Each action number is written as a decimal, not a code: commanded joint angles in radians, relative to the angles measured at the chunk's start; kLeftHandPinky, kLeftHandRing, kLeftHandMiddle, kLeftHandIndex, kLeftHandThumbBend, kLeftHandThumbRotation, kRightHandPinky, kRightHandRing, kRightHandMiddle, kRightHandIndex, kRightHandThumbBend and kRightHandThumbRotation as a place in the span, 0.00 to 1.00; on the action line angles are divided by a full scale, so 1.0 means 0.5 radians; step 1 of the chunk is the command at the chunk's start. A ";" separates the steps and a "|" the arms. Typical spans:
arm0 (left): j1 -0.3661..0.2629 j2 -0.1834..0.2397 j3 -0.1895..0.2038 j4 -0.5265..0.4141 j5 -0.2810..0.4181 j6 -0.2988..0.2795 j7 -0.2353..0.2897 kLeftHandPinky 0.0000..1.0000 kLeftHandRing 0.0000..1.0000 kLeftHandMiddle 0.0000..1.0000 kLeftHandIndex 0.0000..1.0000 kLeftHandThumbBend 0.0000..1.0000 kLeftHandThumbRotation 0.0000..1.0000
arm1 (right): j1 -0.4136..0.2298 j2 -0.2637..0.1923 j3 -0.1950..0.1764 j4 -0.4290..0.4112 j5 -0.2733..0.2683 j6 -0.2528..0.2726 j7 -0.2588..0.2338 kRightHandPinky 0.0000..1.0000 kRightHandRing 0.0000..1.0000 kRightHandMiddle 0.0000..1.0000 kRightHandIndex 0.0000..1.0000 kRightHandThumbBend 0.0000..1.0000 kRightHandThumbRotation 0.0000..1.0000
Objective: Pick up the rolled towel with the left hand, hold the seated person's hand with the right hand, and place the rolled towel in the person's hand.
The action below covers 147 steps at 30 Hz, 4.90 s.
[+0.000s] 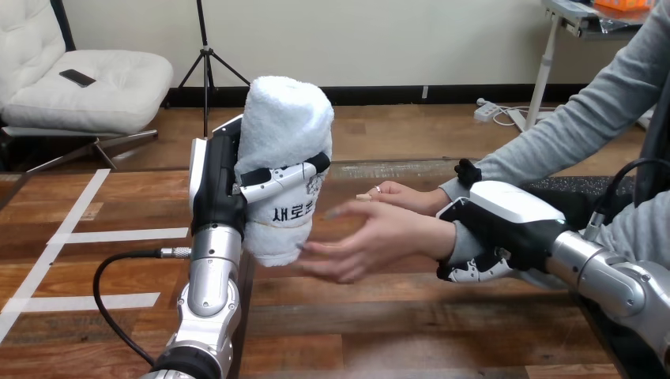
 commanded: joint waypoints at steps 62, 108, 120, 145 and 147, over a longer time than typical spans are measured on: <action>-0.246 -0.134 -0.026 0.001 -0.021 -0.046 0.020 0.37 0.40 0.42 0.42 0.59 0.00 | -0.221 0.073 -0.025 -0.136 0.042 -0.060 0.021 0.30 0.34 0.39 0.44 0.49 0.02; -0.176 -0.367 -0.069 -0.023 -0.033 -0.047 -0.047 0.35 0.38 0.41 0.40 0.62 0.00 | -0.210 0.090 -0.019 -0.156 0.039 -0.053 0.019 0.30 0.33 0.39 0.44 0.49 0.01; -0.131 -0.388 -0.085 -0.032 -0.021 -0.051 -0.072 0.36 0.39 0.41 0.41 0.62 0.00 | -0.197 0.089 -0.021 -0.160 0.042 -0.038 0.022 0.29 0.33 0.39 0.44 0.48 0.01; -0.118 -0.380 -0.049 -0.039 -0.111 0.021 -0.266 0.37 0.42 0.45 0.44 0.73 0.01 | -0.190 0.068 -0.024 -0.151 0.038 -0.038 0.012 0.30 0.34 0.39 0.44 0.49 0.00; -0.123 -0.380 -0.032 -0.040 -0.164 0.060 -0.361 0.38 0.44 0.47 0.46 0.77 0.02 | -0.191 0.068 -0.024 -0.148 0.038 -0.041 0.009 0.30 0.34 0.39 0.44 0.49 0.00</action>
